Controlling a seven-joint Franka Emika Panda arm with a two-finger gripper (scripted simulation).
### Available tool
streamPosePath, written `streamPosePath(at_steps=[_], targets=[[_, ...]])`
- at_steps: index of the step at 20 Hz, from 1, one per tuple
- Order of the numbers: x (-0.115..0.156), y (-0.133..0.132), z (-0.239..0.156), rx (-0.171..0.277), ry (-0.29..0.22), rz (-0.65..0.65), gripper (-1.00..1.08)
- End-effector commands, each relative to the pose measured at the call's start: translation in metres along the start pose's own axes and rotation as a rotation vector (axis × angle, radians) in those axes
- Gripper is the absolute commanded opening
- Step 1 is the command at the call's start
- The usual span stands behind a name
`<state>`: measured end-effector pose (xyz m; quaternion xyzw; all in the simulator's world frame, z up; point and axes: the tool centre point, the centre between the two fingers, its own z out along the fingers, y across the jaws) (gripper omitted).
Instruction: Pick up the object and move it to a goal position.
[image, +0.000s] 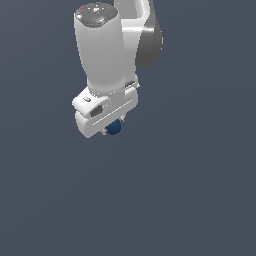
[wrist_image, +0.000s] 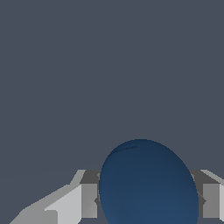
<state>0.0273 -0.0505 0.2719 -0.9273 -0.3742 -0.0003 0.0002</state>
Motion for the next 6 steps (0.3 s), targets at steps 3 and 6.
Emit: streamPosePath(at_steps=[3,6], targets=[[0.0011,0.002,-0.0065,0.0,0.0,0.0,-1.0],[0.0012,0.0022,-0.0053,0.0,-0.001,0.0,-1.0]])
